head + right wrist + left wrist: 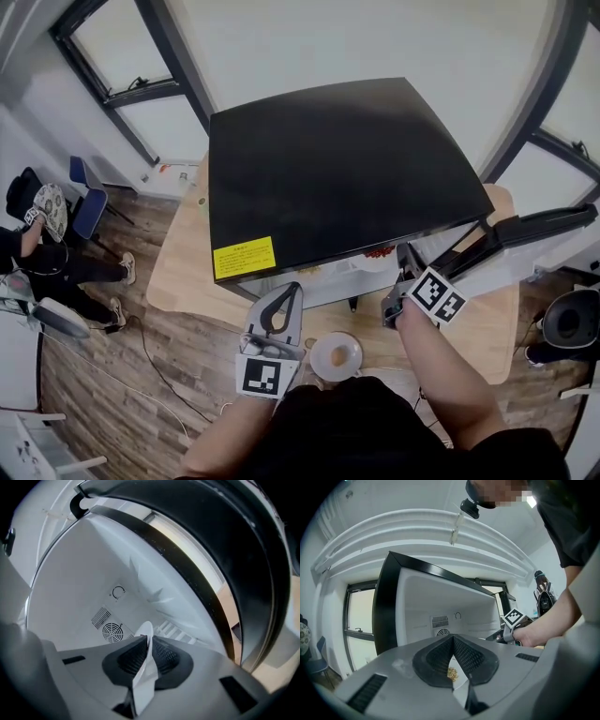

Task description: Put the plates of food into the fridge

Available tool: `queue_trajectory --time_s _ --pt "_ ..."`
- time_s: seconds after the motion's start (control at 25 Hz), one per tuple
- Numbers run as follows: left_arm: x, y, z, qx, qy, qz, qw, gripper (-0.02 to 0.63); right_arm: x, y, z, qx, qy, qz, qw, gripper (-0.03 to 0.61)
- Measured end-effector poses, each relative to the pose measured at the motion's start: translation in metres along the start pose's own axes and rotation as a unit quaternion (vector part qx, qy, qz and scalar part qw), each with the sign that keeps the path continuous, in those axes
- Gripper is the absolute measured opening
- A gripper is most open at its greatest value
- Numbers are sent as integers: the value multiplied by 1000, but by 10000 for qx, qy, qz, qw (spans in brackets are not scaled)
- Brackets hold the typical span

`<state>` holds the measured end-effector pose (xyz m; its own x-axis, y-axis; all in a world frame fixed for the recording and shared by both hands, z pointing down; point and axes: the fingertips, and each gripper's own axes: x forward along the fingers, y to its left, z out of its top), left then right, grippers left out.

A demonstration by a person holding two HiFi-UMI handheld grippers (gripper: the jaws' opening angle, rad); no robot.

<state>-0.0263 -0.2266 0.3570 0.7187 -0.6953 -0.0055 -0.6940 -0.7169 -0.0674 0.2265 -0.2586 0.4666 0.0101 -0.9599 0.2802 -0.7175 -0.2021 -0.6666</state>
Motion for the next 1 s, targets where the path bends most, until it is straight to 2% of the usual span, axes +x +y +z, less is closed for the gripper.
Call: queue_trajectory --time_s 0.16,0.4,0.68,0.76,0.84,1.0 --pt "-5 4 -2 14 80 169 9998 5 6 -3 0 -550 116 -278 9980 46" --pt "-18 4 2 -36 75 509 9987 4 12 -11 -5 -1022 385 -542 9925 72" --pt "-43 -2 -6 16 212 901 9957 5 11 -15 -12 -1389 521 -539 9875 95" --pt "-48 1 -8 134 231 998 9946 5 10 -15 -10 -1493 477 -516 9863 100" --pt "-52 4 -9 212 203 1016 9944 5 9 -13 -8 -1581 399 -452 9856 106" --pt "-55 4 -9 109 279 869 9958 4 -3 -6 -4 -1713 246 -406 9841 107"
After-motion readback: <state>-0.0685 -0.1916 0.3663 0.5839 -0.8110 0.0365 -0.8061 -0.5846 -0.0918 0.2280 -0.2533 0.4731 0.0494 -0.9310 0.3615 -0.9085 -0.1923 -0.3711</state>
